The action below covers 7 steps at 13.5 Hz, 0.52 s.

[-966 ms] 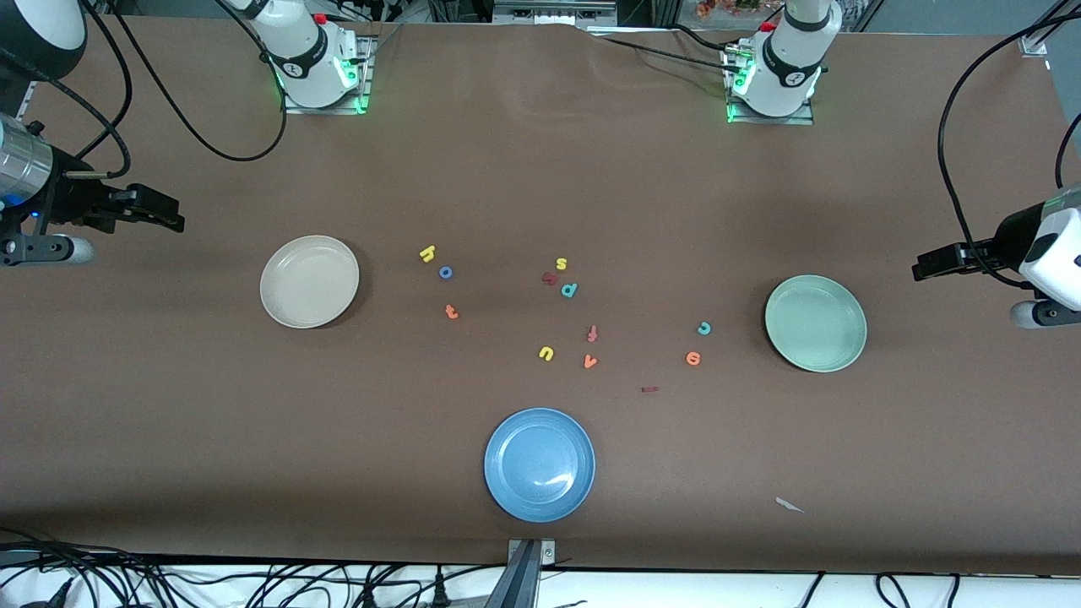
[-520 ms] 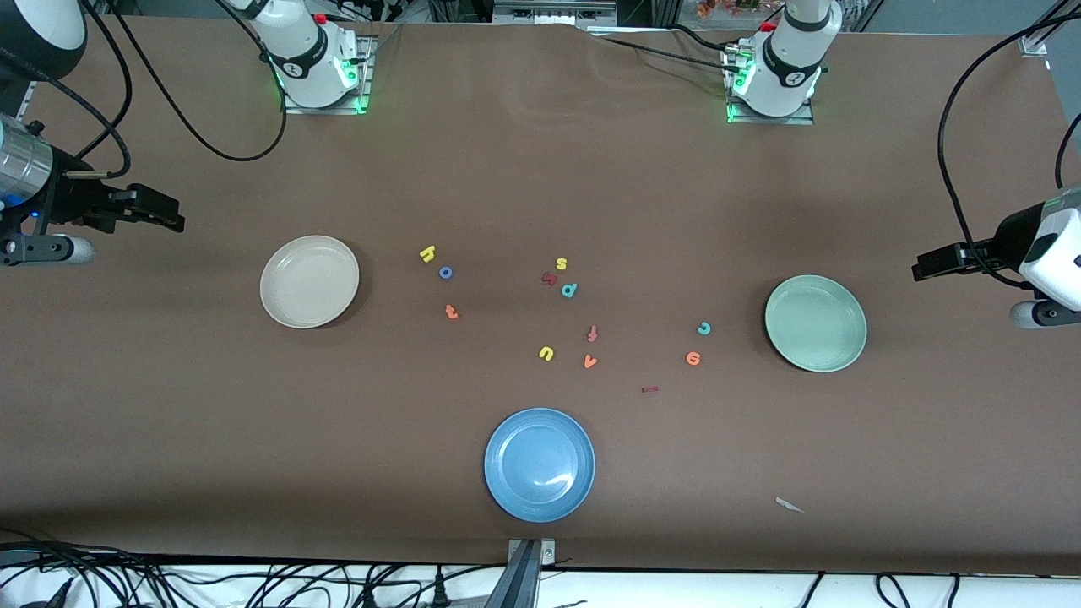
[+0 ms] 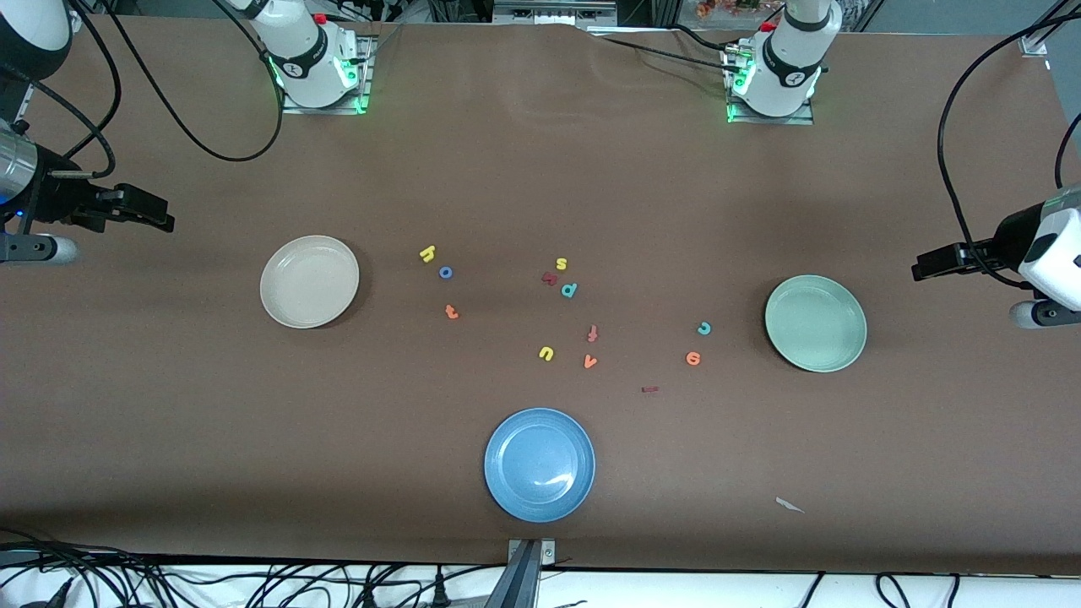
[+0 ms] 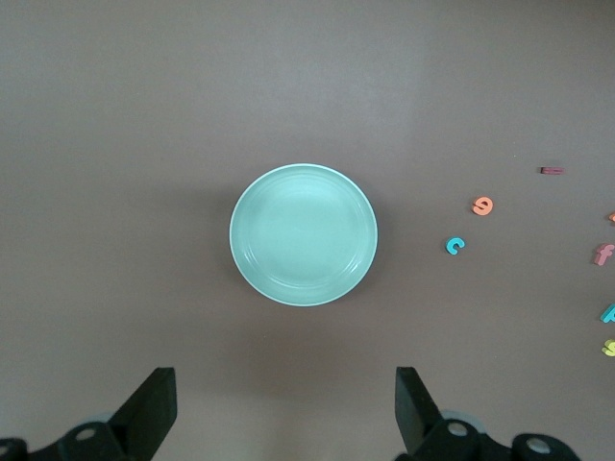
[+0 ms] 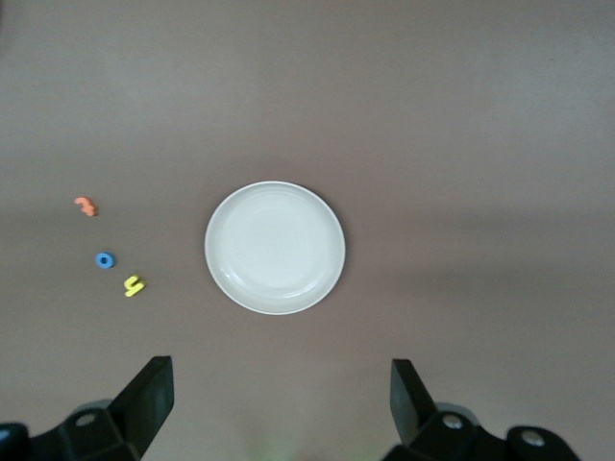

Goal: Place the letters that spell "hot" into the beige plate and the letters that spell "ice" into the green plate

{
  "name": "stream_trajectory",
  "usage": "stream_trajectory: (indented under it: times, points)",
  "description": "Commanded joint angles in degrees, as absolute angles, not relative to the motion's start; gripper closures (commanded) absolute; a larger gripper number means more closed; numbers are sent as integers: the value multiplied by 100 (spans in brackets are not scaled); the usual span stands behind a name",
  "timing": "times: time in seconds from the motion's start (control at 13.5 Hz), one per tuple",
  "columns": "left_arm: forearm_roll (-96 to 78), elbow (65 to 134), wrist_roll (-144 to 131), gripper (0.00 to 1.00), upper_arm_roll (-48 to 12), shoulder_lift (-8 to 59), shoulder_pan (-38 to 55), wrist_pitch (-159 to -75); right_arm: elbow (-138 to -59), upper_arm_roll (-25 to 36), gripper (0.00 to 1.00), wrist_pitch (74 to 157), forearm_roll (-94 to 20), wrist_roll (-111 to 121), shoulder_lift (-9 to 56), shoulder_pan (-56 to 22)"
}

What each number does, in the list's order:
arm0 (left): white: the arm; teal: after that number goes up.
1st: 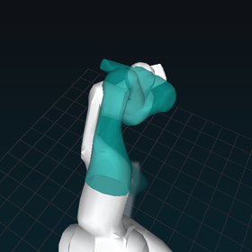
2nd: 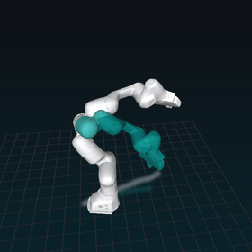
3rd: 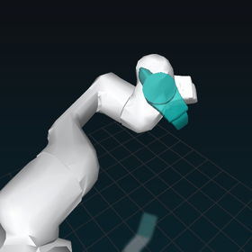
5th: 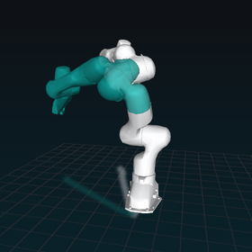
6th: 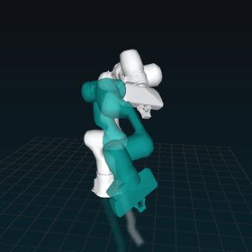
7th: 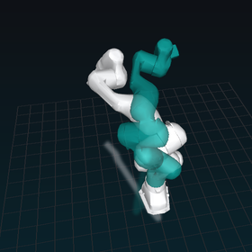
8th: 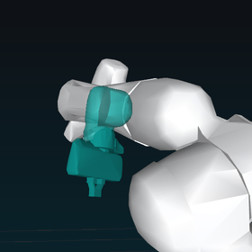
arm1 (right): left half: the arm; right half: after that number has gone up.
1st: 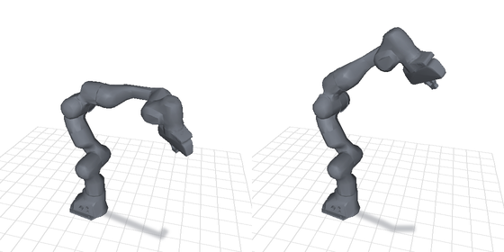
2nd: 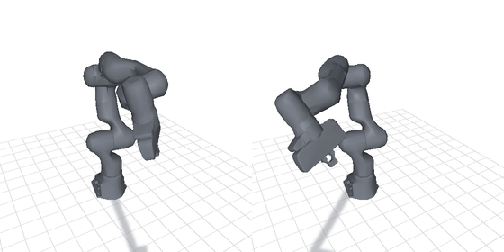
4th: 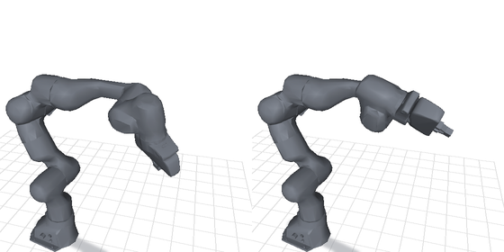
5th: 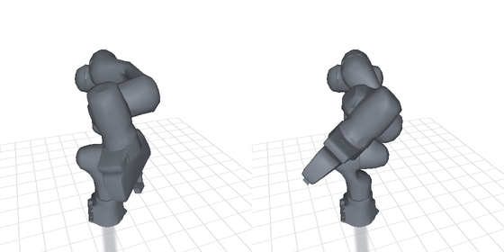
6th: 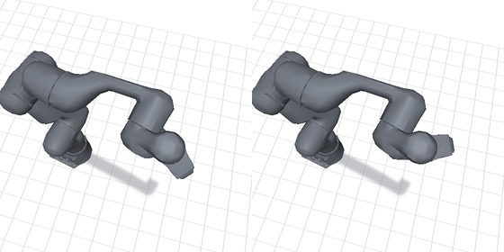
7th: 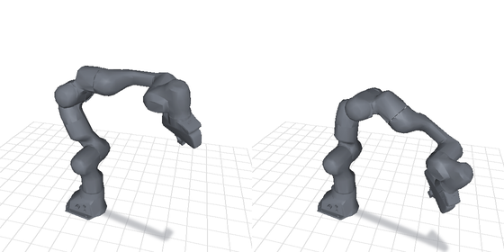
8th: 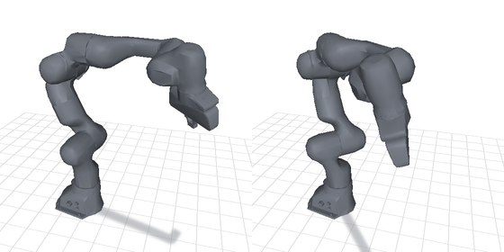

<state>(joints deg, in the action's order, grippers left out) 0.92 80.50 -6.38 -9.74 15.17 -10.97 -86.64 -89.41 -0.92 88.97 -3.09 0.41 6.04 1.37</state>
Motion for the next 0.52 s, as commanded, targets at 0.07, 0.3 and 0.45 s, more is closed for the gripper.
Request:
stream_trajectory:
  times: [0.07,0.3,0.45]
  points:
    - [158,8077,-527,0,-993,1520,-1099,-8684,-8859,-17,0,8868,-650,123,545,123]
    - [132,8077,-763,0,-1046,1853,-854,-8701,-8842,-26,0,8824,-800,132,536,123]
    - [62,8077,-1385,0,-1046,2187,-564,-8849,-8859,-44,0,8912,-765,123,588,106]
